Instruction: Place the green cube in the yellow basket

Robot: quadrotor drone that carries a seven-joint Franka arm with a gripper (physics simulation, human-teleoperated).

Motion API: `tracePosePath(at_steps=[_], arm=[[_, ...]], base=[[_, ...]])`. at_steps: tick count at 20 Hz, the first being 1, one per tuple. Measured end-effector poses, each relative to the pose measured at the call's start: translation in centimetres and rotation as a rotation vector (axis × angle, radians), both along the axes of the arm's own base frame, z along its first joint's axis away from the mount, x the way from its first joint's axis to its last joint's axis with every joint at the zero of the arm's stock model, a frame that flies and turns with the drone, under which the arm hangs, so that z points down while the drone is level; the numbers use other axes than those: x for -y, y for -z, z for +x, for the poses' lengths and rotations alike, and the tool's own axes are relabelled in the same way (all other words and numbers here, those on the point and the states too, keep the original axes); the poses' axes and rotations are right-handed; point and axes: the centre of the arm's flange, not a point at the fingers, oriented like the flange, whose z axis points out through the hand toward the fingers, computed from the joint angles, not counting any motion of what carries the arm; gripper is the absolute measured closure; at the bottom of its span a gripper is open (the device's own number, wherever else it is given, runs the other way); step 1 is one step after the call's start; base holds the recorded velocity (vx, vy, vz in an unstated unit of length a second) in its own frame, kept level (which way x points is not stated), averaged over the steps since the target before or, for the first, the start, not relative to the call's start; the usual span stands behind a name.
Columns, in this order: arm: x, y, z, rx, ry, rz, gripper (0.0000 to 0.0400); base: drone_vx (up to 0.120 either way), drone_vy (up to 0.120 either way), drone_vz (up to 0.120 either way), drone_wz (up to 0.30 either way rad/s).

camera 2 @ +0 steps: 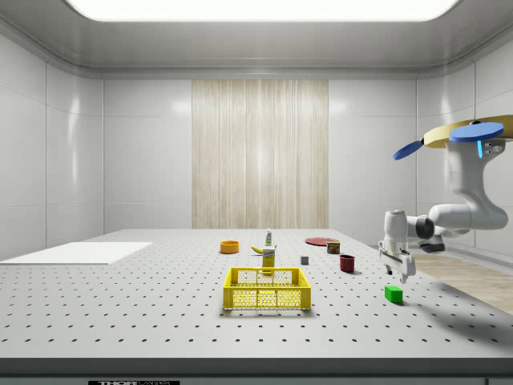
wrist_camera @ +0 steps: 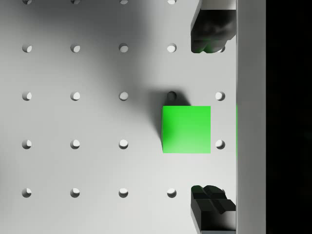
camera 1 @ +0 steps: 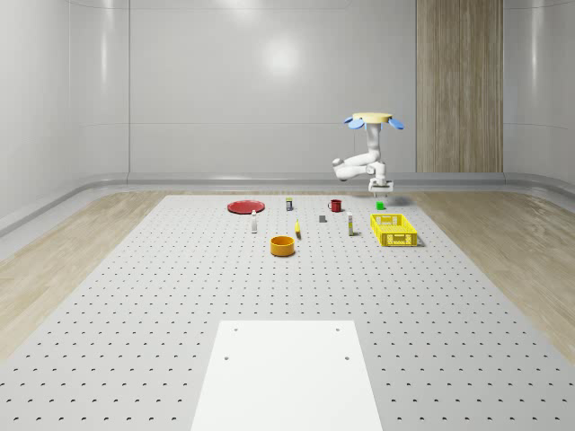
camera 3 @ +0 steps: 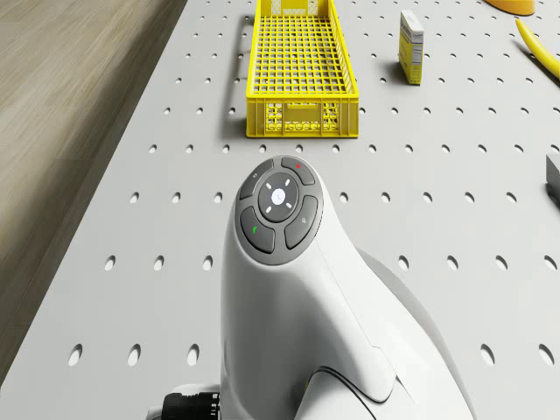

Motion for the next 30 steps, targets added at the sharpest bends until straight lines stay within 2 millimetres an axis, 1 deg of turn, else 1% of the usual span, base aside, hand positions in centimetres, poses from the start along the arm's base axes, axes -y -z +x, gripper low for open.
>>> tracePosePath(at_steps=[1, 3, 9, 20, 25, 30], arm=[[0.0, 0.0, 0.0, 0.0, 0.0, 0.0, 0.0], [0.0, -0.3, 0.0, 0.0, 0.0, 0.0, 0.0], [-0.2, -2.1, 0.0, 0.0, 0.0, 0.0, 0.0], [-1.0, -4.4, 0.0, 0.0, -0.001, 0.0, 0.0], [-1.1, -5.0, 0.9, 0.0, -0.001, 0.0, 0.0], [-1.2, -5.5, 1.4, 0.0, -0.001, 0.0, 0.0]], base=[[0.0, 0.0, -0.12, 0.0], [0.0, 0.0, 0.0, 0.0], [0.0, 0.0, 0.0, 0.0], [0.0, 0.0, 0.0, 0.0], [0.0, 0.0, 0.0, 0.0], [0.0, 0.0, 0.0, 0.0]])
